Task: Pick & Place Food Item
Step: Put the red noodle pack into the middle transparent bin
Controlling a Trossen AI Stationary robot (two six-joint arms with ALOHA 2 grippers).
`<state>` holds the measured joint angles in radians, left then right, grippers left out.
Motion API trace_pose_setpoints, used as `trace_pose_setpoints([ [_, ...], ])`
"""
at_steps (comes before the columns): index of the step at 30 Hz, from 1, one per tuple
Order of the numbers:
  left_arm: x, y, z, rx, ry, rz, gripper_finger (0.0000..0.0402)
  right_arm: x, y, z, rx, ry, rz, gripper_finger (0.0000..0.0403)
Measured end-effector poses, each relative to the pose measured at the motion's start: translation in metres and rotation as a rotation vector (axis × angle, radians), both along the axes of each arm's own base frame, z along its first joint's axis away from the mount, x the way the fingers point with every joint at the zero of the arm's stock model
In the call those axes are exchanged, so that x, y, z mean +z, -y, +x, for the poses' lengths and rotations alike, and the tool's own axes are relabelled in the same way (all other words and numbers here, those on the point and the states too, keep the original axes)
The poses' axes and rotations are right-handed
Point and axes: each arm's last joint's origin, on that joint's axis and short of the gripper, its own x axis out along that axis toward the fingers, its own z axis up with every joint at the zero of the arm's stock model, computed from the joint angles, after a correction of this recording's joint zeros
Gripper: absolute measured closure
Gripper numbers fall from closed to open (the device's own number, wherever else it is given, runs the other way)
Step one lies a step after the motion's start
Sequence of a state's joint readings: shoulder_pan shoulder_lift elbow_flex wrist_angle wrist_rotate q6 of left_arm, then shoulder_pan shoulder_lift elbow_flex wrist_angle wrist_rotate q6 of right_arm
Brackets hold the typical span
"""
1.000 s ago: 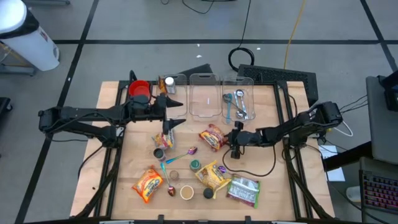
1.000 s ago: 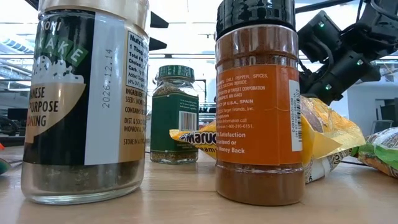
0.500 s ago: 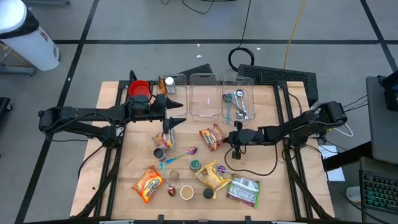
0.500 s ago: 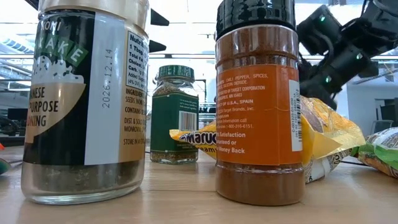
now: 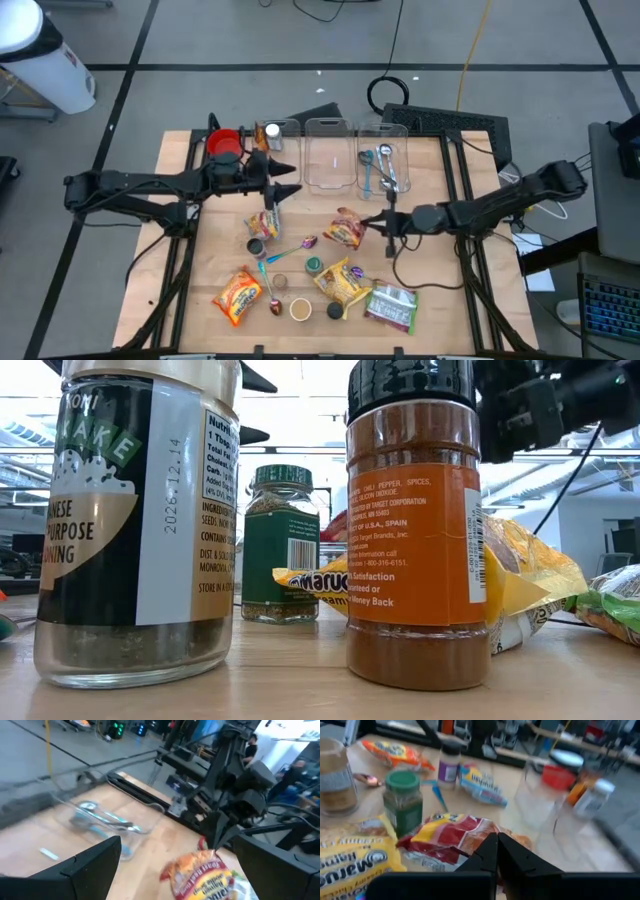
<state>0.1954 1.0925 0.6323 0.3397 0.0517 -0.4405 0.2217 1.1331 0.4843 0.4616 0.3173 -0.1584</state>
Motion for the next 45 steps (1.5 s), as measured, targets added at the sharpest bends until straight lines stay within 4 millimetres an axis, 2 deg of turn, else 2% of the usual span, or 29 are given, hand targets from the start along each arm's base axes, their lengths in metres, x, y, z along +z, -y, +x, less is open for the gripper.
trace_pose_setpoints([
  [7,-0.010,0.009,0.027,-0.051,0.112,-0.119,0.0007,0.015,-0.004,-0.001,0.060,0.113,-0.082,0.0403],
  [12,-0.021,0.014,0.044,-0.168,0.179,-0.174,0.0007,0.021,-0.008,-0.001,0.195,0.182,-0.056,0.0403],
  [18,-0.040,0.014,0.057,-0.170,0.162,-0.329,0.0007,0.026,-0.010,-0.001,0.236,0.238,-0.117,0.0403],
  [23,-0.049,0.020,0.062,-0.183,0.129,-0.345,0.0007,0.032,-0.010,-0.001,0.236,0.301,-0.183,0.0403],
  [38,-0.022,0.035,0.078,-0.240,0.176,-0.288,0.0007,0.057,-0.005,-0.004,0.212,0.559,-0.339,0.0403],
  [41,-0.021,0.036,0.080,-0.247,0.180,-0.263,0.0007,0.059,-0.002,-0.004,0.212,0.578,-0.327,0.0403],
  [45,-0.023,0.035,0.081,-0.242,0.157,-0.220,0.0007,0.054,0.001,-0.002,0.204,0.522,-0.233,0.0403],
])
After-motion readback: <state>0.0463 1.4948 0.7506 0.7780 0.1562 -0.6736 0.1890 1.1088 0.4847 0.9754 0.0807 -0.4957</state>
